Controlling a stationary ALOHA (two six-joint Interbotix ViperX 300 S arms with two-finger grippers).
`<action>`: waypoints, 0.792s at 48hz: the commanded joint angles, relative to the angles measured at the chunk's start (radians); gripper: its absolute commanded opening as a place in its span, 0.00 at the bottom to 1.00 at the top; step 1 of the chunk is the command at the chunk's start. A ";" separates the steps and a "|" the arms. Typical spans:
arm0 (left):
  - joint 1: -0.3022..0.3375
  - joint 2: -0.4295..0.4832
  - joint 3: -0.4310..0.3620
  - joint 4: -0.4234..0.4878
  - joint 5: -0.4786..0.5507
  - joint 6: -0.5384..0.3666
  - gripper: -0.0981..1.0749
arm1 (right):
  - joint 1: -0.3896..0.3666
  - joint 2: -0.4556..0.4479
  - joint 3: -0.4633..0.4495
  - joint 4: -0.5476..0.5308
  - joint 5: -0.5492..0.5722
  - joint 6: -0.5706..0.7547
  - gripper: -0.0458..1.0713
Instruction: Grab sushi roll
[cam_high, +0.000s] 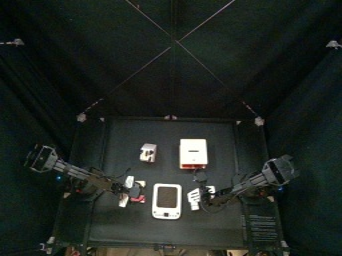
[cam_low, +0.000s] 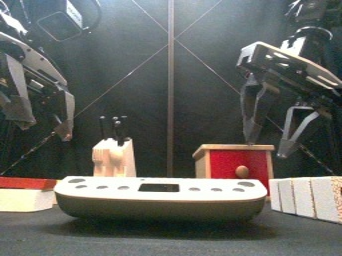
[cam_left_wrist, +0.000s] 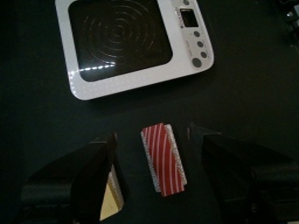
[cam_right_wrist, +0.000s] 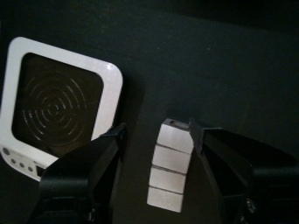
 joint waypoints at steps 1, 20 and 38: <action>0.008 -0.006 -0.012 0.009 -0.009 0.002 0.92 | 0.011 0.003 -0.034 0.058 0.041 0.000 0.85; 0.009 -0.006 -0.005 0.008 -0.009 0.000 0.92 | 0.020 0.075 -0.069 0.104 0.043 0.002 0.85; 0.009 -0.006 0.002 0.005 -0.009 -0.002 0.92 | 0.014 0.104 -0.034 0.129 -0.040 0.000 0.85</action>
